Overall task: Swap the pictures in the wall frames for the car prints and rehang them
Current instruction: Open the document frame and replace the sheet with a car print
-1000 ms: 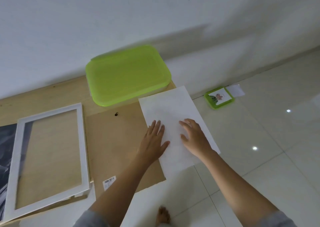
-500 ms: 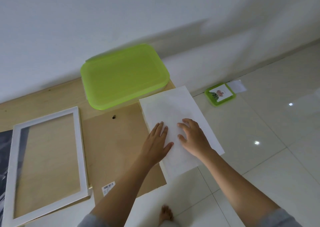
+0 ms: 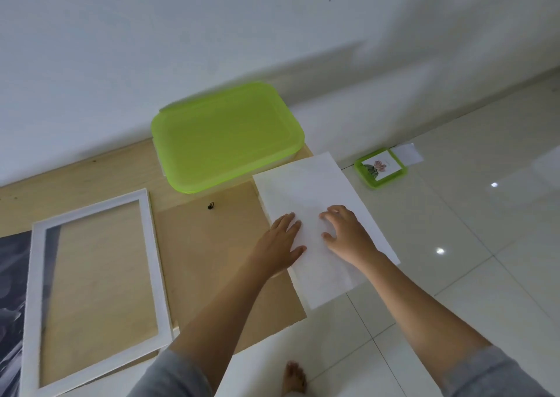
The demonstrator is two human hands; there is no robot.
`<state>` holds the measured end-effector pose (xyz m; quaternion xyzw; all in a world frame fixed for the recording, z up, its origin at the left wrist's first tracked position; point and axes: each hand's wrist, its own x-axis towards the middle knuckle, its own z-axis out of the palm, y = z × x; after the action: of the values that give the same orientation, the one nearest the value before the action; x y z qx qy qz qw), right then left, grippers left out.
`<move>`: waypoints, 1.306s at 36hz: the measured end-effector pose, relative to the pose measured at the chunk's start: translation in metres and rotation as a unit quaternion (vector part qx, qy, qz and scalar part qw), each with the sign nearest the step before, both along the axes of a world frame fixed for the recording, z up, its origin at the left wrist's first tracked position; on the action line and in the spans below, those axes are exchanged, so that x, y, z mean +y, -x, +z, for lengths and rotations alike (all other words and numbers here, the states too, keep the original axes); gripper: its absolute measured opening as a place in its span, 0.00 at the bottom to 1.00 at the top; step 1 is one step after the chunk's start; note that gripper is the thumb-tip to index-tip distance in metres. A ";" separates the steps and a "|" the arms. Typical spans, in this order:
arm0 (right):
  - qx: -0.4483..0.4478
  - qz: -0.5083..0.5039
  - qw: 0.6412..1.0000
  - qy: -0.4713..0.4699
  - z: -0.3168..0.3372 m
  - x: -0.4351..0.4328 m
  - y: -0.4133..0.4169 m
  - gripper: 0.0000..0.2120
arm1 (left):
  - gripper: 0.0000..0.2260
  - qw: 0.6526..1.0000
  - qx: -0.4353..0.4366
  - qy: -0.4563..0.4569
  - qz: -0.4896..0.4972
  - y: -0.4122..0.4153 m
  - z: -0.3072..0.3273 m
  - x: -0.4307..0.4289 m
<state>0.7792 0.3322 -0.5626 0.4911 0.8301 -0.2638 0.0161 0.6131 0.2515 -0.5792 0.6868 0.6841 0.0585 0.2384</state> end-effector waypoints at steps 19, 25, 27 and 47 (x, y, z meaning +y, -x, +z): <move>0.081 0.067 0.994 -0.009 0.089 -0.154 0.251 0.21 | 0.22 0.984 0.017 -0.086 0.155 0.253 0.064 -0.192; 0.102 0.142 0.984 0.022 0.062 -0.256 0.351 0.20 | 0.23 0.938 0.005 -0.076 0.338 0.341 0.045 -0.327; 0.108 0.167 0.980 0.030 0.052 -0.292 0.373 0.20 | 0.28 0.911 0.001 -0.065 0.407 0.359 0.037 -0.368; -0.021 0.213 0.976 -0.032 -0.002 -0.380 0.402 0.27 | 0.21 0.750 -0.332 -0.162 0.549 0.374 -0.003 -0.468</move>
<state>0.3768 -0.0482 -0.5646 0.3087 0.9230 -0.2173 0.0742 0.2388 -0.2161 -0.5818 0.1586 0.8014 0.5137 0.2620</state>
